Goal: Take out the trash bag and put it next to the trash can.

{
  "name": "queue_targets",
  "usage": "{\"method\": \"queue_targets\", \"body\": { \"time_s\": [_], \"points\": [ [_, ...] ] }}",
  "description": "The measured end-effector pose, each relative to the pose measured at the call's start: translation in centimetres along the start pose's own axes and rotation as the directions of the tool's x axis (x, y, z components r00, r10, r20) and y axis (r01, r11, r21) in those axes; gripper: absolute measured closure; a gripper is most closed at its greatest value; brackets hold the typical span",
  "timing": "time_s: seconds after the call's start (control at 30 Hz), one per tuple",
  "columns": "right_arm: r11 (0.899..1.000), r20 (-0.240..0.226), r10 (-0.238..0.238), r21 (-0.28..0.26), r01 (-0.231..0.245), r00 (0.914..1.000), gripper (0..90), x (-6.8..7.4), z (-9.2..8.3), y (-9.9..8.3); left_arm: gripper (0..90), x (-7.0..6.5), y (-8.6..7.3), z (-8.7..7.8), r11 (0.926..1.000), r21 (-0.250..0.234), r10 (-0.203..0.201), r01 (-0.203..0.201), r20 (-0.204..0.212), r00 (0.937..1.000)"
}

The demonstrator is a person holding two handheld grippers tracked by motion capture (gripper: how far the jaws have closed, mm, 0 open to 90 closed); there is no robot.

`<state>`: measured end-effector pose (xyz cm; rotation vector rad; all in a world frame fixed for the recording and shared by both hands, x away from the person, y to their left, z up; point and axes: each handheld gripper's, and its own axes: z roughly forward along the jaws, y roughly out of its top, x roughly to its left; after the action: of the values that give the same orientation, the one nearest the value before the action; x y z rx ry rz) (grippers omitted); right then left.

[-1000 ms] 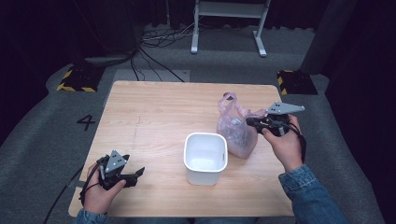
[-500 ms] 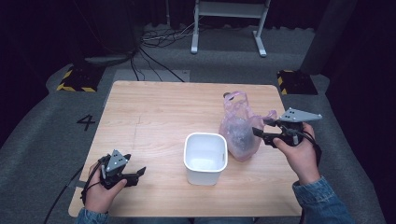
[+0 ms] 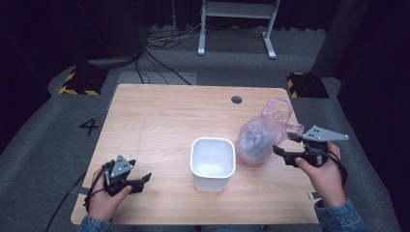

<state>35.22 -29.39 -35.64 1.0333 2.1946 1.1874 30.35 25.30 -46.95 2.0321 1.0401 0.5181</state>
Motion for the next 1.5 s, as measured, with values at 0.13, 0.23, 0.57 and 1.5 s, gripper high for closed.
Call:
{"method": "queue_targets", "body": {
  "time_s": [0.13, 0.23, 0.57, 1.5],
  "points": [
    [1.000, 0.019, 0.021, 0.021, -0.021, 0.9996, 24.8, -0.2, -0.5, -1.4, 23.5, 0.0, 0.0, 0.1, 1.0000, 0.005, 0.006, -0.006, -0.004, 1.0000],
    [0.999, 0.030, 0.041, 0.031, -0.042, 0.9987, 24.9, -0.6, -0.7, -2.6, 23.5, 0.0, 0.1, 0.1, 0.9999, 0.009, 0.011, -0.011, -0.004, 0.9999],
    [0.994, 0.048, 0.056, 0.090, -0.060, 0.9973, 23.3, -1.2, -0.6, -6.1, 23.5, 0.3, -0.9, 0.2, 0.9996, 0.028, -0.009, 0.010, -0.009, 0.9999],
    [0.980, 0.092, 0.091, 0.167, -0.106, 0.9916, 20.1, -2.1, 1.3, -14.2, 20.1, 2.1, -3.4, 0.0, 0.9930, 0.109, -0.045, 0.047, -0.023, 0.9987]
  ]
}}
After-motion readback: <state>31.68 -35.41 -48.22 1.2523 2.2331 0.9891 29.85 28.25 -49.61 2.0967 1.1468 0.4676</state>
